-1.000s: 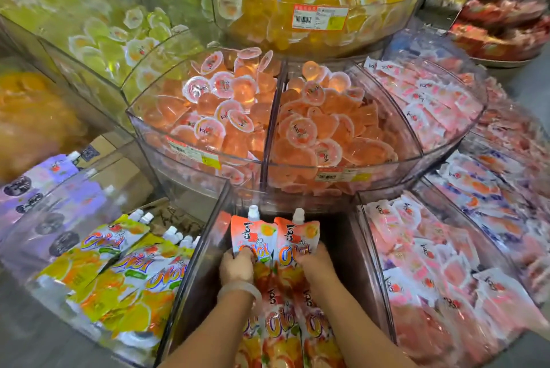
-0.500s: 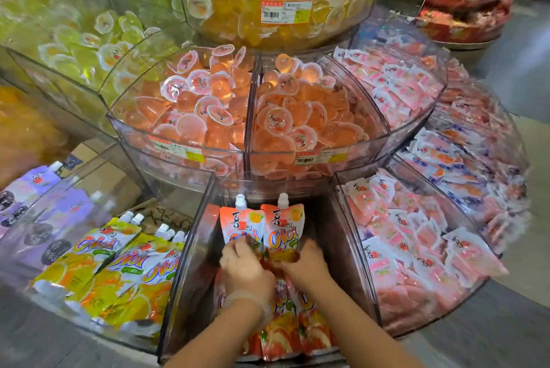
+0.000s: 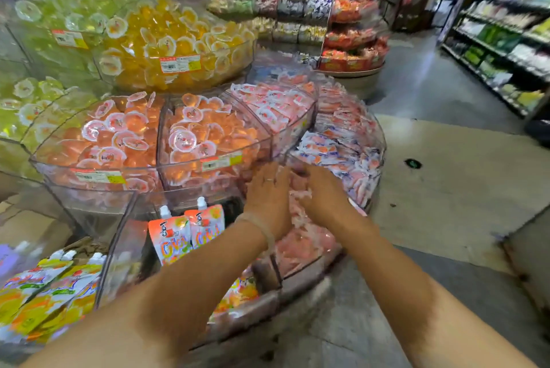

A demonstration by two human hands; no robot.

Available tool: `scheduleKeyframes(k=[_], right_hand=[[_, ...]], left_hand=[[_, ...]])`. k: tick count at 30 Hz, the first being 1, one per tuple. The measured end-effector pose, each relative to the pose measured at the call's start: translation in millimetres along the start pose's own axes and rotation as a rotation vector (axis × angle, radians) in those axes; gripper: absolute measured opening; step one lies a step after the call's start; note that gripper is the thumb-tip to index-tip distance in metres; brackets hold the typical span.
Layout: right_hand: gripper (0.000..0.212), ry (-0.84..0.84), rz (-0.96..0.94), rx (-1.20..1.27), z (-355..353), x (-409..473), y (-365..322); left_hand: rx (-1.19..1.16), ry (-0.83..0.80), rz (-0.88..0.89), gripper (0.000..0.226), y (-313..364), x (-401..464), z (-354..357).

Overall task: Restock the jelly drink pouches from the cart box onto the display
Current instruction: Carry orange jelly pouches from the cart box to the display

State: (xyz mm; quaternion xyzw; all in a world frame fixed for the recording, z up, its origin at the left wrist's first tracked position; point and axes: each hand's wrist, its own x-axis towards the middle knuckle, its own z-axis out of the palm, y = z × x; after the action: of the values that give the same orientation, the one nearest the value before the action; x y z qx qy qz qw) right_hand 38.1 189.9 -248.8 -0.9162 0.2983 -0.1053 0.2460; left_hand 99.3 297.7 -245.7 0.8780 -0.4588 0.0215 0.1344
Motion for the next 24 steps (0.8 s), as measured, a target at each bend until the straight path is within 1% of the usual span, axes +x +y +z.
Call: scheduleKeyframes(k=[2,4,6,9,10,12,14,17,19,24], right_hand=[[0.040,0.043,0.078,-0.060,-25.6,-34.3,48.9],[0.045,0.050,0.170,-0.108,-49.4,-75.6,96.8],[0.051,0.020,0.287,-0.168,-75.8,-121.5,138.8],[0.058,0.039,0.471,-0.267,-111.9,-193.5,201.6],[0.058,0.068,0.525,-0.284,-121.8,-216.2,224.6],[0.050,0.103,0.638,-0.292,-141.4,-266.0,266.2],[0.048,0.136,0.742,-0.307,-162.7,-314.1,302.6],[0.051,0.172,0.930,-0.286,-194.2,-377.3,343.9],[0.052,0.192,1.020,-0.281,-211.0,-410.0,368.3],[0.052,0.248,1.206,-0.239,-241.7,-471.9,423.4]], left_hand=[[0.028,-0.013,0.095,0.073,51.5,-5.9,4.1],[0.052,-0.057,0.169,0.072,107.7,-13.3,16.6],[0.087,-0.143,0.249,0.074,167.2,-20.9,34.0],[0.154,-0.270,0.417,0.082,258.8,-37.5,56.8],[0.164,-0.315,0.467,0.082,288.6,-45.3,63.5],[0.160,-0.374,0.566,0.076,347.2,-62.9,75.4],[0.140,-0.403,0.662,0.076,401.0,-83.0,84.9],[0.100,-0.452,0.810,0.079,472.0,-110.8,98.2],[0.107,-0.478,0.915,0.081,515.6,-123.9,108.3],[0.126,-0.463,1.123,0.079,612.9,-142.5,133.8]])
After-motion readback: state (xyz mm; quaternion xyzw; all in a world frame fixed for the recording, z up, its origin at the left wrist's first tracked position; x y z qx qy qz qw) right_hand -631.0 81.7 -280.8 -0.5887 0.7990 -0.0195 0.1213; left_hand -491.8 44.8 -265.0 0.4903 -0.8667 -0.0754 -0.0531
